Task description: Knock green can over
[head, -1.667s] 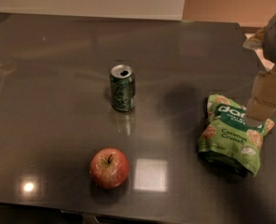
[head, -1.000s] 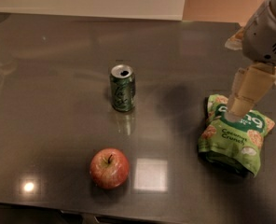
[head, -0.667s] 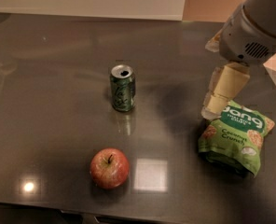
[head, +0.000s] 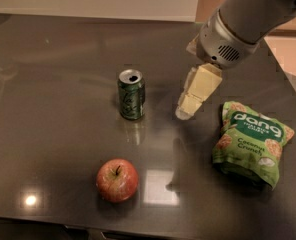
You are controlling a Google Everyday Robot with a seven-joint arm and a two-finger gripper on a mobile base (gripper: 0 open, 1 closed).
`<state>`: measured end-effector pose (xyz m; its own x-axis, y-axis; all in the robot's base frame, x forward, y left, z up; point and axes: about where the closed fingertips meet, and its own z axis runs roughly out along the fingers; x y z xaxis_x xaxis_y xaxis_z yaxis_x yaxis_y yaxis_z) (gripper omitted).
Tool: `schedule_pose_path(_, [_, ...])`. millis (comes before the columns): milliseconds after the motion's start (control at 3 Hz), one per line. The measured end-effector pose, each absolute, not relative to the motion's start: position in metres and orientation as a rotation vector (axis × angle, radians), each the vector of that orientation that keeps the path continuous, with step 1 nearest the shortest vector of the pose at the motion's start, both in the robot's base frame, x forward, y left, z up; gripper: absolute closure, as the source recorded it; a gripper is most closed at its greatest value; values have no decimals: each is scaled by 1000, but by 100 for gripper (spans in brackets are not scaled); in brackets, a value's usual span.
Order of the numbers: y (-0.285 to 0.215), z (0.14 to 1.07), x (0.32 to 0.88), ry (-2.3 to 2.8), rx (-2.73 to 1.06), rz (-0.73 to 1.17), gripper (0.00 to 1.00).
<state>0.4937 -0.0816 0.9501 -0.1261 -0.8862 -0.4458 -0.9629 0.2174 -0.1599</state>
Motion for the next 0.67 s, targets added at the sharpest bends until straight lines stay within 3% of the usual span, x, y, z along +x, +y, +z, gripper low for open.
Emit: schedule_pose_path(667, [-25,931,526,1973,-1641,323,0])
